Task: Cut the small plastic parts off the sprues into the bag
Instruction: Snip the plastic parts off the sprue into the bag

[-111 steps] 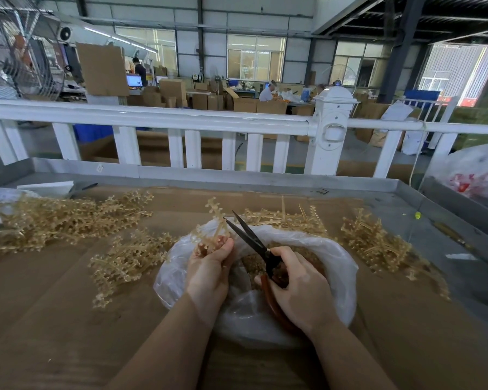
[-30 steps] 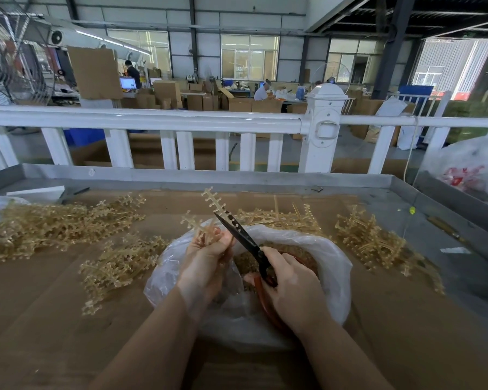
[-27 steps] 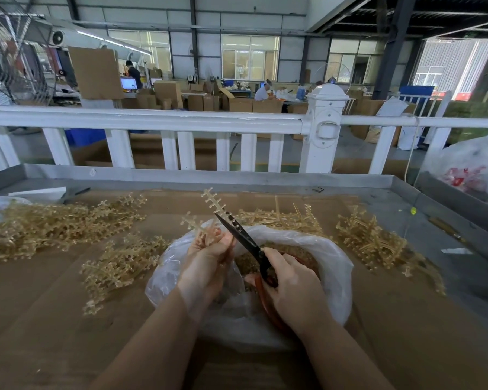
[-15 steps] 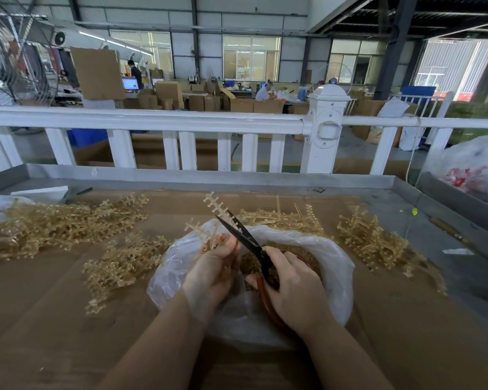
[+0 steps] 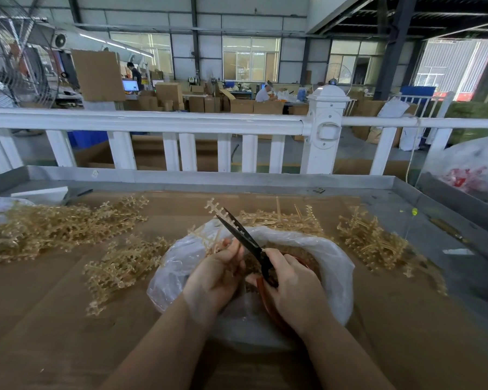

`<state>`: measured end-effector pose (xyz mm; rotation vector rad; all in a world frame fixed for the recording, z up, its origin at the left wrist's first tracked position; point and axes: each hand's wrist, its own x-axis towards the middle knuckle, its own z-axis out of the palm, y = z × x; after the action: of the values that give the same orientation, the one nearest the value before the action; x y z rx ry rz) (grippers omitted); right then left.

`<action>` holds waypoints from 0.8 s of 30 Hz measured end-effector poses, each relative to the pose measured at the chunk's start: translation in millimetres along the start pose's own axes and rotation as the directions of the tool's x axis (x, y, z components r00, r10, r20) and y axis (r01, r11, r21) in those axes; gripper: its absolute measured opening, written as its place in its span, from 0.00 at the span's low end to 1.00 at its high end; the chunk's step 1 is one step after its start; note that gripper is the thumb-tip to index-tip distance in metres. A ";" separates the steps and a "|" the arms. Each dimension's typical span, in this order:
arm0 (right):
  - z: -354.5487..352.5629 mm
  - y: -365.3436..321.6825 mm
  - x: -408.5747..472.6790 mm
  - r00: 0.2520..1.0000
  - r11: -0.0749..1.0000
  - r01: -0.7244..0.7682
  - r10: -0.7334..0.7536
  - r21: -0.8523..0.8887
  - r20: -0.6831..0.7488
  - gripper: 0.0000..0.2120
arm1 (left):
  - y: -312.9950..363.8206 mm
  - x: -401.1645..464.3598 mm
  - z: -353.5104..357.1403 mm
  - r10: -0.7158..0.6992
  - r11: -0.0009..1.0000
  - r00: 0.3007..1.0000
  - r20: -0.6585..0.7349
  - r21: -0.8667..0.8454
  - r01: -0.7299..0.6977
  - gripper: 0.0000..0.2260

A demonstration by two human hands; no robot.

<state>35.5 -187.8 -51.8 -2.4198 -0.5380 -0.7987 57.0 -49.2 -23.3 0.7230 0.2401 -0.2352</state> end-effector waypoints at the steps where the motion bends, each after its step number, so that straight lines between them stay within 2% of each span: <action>1: 0.1 0.0 0.2 1.000 1.000 -0.004 0.004 -0.002 0.009 0.23 | 0.5 -0.6 -0.4 0.001 1.000 1.000 -0.008 -0.014 -0.001 0.11; 3: 0.3 0.2 0.3 1.000 1.000 -0.005 0.005 -0.008 0.012 0.23 | 2.2 -0.1 -1.9 0.016 1.000 1.000 -0.019 0.007 -0.016 0.10; 7: 0.9 1.1 -0.4 0.999 0.999 -0.030 0.029 -0.033 -0.026 0.21 | 19.0 -2.7 -13.9 0.106 0.969 0.994 -0.003 0.227 -0.103 0.05; 10: 1.8 1.2 0.2 0.999 0.998 -0.042 0.041 -0.053 -0.029 0.21 | 41.4 -9.4 -30.6 0.238 0.889 0.971 -0.017 0.407 -0.211 0.38; 11: 2.4 1.5 0.1 0.999 0.997 -0.040 0.039 -0.061 -0.027 0.20 | 47.0 -12.1 -33.0 0.295 0.855 0.954 -0.048 0.460 -0.241 0.45; 13: 3.1 1.7 0.1 0.999 0.997 -0.042 0.041 -0.066 -0.023 0.20 | 54.0 -12.7 -33.5 0.405 0.781 0.909 -0.095 0.553 -0.291 0.52; 14: 3.4 1.6 0.2 0.999 0.997 -0.049 0.048 -0.062 -0.021 0.20 | 54.6 -11.2 -31.2 0.414 0.774 0.905 -0.099 0.562 -0.293 0.53; 16: 3.6 1.7 0.0 0.998 0.997 -0.055 0.054 -0.053 -0.020 0.20 | 50.9 -8.4 -19.8 0.347 0.839 0.932 -0.103 0.478 -0.260 0.50; 18: 3.3 1.7 -0.2 0.999 0.997 -0.053 0.052 -0.052 -0.012 0.20 | 41.9 -7.1 -7.9 0.247 0.906 0.961 -0.128 0.381 -0.182 0.36; 21: 3.2 2.4 -0.2 0.999 0.997 -0.045 0.045 -0.056 -0.006 0.21 | 31.7 -5.7 1.5 0.125 0.916 0.985 -0.120 0.396 -0.068 0.11; 24: 2.8 2.4 0.0 0.999 0.998 -0.048 0.048 -0.040 0.003 0.22 | 30.0 -2.5 -0.6 0.059 0.911 0.996 -0.072 0.412 -0.024 0.04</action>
<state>37.8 -188.0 -54.5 -2.4621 -0.4677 -0.7915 63.3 -26.7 -4.2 1.1577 0.2569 -0.2170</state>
